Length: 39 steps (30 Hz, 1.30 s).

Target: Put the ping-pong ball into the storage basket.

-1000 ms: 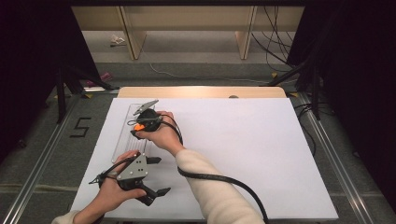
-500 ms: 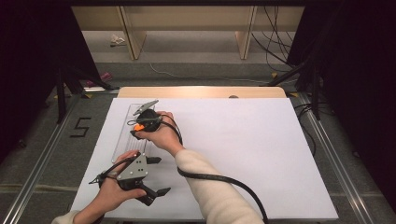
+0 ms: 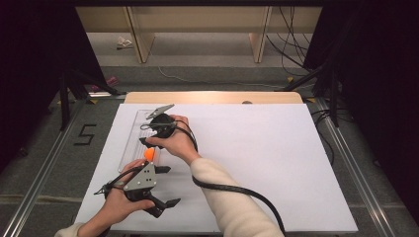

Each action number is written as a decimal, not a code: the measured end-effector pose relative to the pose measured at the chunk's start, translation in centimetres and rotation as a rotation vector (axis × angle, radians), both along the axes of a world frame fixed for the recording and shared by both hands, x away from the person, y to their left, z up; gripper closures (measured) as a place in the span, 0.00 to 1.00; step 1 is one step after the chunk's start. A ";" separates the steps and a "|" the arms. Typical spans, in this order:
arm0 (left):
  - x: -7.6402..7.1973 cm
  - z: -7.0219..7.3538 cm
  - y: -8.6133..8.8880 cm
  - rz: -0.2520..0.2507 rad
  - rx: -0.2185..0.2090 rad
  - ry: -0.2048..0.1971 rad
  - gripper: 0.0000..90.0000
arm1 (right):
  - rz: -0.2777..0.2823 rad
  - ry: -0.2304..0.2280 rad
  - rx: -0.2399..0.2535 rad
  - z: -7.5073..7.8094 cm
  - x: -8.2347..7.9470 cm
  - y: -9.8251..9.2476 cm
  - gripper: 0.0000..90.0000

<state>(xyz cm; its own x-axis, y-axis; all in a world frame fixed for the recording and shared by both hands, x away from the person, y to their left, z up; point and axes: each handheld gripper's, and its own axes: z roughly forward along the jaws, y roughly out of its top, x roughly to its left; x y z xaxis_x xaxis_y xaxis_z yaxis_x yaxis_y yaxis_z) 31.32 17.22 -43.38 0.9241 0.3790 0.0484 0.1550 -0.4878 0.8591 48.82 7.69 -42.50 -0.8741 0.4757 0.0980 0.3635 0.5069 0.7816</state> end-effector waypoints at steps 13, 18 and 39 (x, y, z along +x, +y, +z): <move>0.0 0.0 0.0 0.005 -0.001 0.002 0.03 | -0.040 -0.017 0.015 0.8 -0.4 -5.0 0.28; 0.0 0.0 0.1 0.016 -0.004 0.000 0.03 | -0.068 -0.024 0.020 1.1 -0.8 -7.7 0.28; 0.2 -0.1 0.2 0.034 -0.008 0.004 0.03 | -0.218 -0.040 0.047 0.3 -3.8 -20.3 0.28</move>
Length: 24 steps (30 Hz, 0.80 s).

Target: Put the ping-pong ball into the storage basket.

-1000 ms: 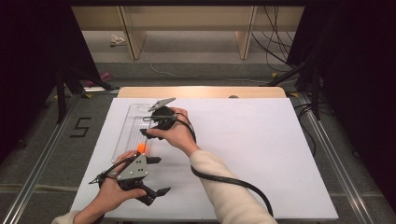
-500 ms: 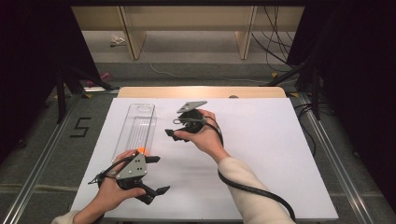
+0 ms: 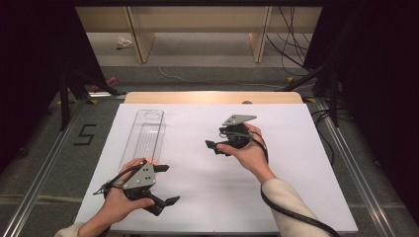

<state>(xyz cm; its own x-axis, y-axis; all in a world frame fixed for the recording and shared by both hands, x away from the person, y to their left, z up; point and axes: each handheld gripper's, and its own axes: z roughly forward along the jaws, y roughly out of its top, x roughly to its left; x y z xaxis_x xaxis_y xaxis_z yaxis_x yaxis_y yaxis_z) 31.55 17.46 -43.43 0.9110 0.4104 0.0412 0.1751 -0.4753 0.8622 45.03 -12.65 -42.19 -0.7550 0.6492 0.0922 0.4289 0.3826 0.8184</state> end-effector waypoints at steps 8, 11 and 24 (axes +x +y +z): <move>0.0 0.0 0.0 0.004 -0.006 0.000 0.03 | -0.028 -0.008 0.022 0.0 -0.6 -1.8 0.28; 0.0 0.0 0.1 0.005 -0.008 0.000 0.03 | -0.036 -0.014 0.030 0.1 -0.8 -2.4 0.28; 0.0 0.0 0.1 0.011 -0.009 0.000 0.03 | -0.071 -0.033 0.041 0.5 -2.0 -5.0 0.28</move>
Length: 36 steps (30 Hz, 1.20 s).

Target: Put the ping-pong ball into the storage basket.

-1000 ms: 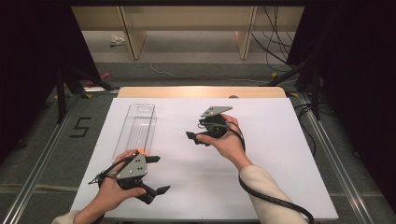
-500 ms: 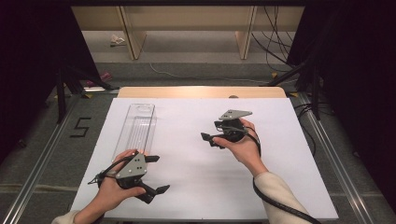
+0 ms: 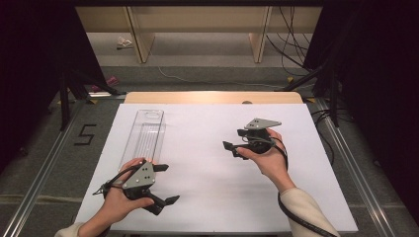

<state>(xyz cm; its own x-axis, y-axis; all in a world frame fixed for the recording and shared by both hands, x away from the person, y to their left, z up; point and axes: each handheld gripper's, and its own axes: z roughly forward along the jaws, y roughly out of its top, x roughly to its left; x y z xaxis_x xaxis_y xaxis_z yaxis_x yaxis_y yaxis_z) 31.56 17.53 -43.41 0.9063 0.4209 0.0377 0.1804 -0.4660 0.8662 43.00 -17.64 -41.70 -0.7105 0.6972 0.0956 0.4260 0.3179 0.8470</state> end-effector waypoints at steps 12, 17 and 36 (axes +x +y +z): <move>0.0 0.0 0.1 0.002 -0.001 0.000 0.03 | -0.034 -0.008 0.006 0.2 -1.3 -2.4 0.28; 0.1 0.0 0.1 0.002 -0.001 -0.001 0.03 | -0.047 -0.014 0.008 0.3 -1.8 -3.4 0.28; 0.1 0.1 0.2 0.007 -0.002 -0.002 0.03 | -0.096 -0.017 0.007 0.2 -3.7 -6.4 0.28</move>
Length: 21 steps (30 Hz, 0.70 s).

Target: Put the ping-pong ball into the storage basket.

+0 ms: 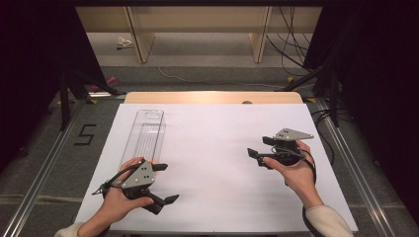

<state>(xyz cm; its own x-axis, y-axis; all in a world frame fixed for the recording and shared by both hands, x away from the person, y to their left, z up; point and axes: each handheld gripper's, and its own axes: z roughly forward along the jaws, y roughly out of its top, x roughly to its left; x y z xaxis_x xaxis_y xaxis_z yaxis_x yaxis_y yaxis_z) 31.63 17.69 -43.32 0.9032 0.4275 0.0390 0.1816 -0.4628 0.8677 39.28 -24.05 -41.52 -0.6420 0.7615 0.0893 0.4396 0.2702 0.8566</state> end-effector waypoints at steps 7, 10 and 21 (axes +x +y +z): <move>0.0 0.0 0.0 0.001 -0.002 -0.002 0.03 | -0.013 -0.002 -0.001 -0.1 -0.8 -0.9 0.28; 0.0 0.0 0.0 0.002 -0.001 -0.002 0.03 | -0.016 0.000 -0.004 -0.2 -1.1 -1.2 0.28; 0.0 0.0 0.1 0.003 -0.002 -0.002 0.03 | -0.021 0.002 -0.011 -0.4 -2.0 -2.0 0.27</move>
